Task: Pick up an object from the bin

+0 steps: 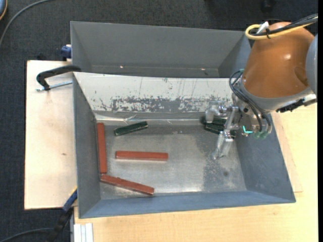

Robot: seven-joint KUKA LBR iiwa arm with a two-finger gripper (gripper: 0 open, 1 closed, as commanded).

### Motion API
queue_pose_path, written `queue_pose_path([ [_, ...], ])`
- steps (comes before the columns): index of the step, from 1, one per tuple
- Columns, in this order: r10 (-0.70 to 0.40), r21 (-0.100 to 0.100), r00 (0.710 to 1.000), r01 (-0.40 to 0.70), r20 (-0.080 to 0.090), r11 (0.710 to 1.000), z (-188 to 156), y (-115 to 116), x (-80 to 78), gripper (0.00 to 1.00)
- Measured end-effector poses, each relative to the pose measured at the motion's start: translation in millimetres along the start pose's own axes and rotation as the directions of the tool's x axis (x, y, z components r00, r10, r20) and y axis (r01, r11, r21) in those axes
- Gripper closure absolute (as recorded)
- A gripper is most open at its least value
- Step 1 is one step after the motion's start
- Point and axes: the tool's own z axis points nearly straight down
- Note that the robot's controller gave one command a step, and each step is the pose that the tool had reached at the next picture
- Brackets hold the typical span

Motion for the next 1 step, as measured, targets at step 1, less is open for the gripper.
queue_pose_path([
  [1, -0.058, -0.001, 0.998, 0.058, -0.003, 0.998, 134.8, 67.3, 10.3, 0.00],
])
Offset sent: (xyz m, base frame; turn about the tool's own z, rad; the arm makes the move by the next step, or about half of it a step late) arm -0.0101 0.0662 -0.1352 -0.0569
